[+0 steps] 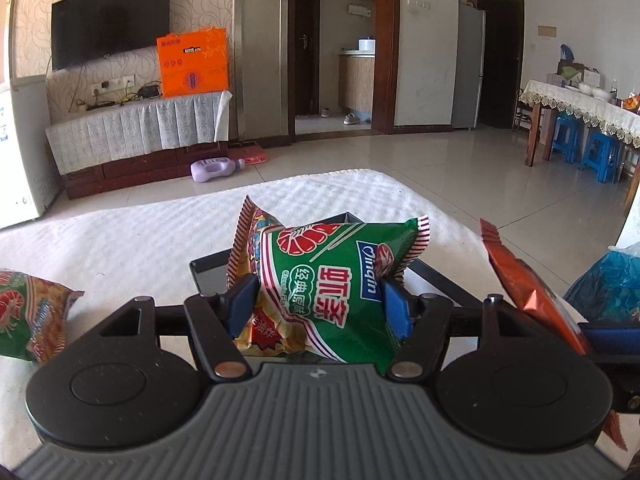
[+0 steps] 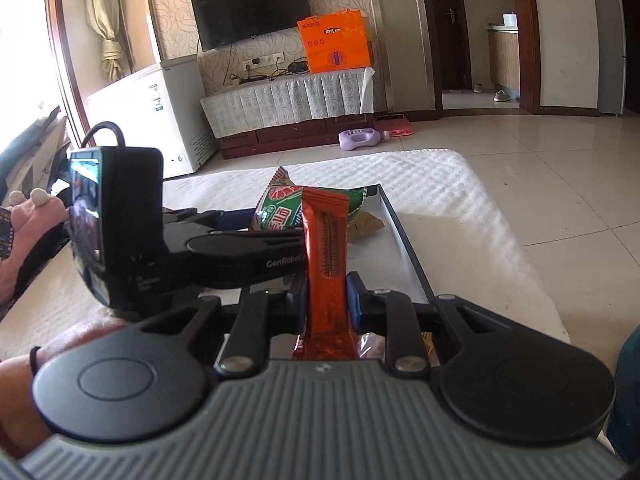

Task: Organize snacks
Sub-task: 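Lower green bag into box with left tool while right tool lowers candy bar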

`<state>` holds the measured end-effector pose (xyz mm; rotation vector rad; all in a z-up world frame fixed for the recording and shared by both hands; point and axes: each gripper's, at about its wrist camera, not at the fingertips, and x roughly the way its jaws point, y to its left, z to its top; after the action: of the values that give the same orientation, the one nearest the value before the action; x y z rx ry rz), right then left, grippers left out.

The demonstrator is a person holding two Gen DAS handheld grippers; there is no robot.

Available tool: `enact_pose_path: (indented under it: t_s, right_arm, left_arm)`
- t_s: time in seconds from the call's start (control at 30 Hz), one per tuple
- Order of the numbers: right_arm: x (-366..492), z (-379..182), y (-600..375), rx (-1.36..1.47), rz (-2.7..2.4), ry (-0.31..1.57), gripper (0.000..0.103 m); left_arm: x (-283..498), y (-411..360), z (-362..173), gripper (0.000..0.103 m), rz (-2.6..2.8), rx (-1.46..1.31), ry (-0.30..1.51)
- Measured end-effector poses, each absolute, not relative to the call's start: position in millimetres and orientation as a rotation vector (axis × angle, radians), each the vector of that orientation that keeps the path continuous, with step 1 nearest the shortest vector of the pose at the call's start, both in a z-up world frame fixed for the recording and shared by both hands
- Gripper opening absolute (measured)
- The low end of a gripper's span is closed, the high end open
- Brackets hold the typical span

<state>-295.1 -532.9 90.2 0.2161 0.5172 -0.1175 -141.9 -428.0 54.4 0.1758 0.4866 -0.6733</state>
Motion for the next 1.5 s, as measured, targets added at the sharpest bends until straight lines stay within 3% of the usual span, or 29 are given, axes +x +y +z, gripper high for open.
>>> enact_pose_path:
  t_s: [0.2, 0.43, 1.5]
  right_arm:
    - [-292, 88, -534, 0.211, -0.124, 0.532, 0.024]
    - [-289, 88, -534, 0.217, -0.131, 0.538, 0.024]
    - [-272, 54, -544, 0.254, -0.233, 0.682, 0.024]
  left_arm:
    - [-138, -440, 48, 0.071, -0.672, 0.223, 0.479]
    - [-136, -436, 44, 0.082, -0.67, 0.229, 0.507]
    - [-172, -385, 57, 0.086, -0.658, 0.237, 0.494]
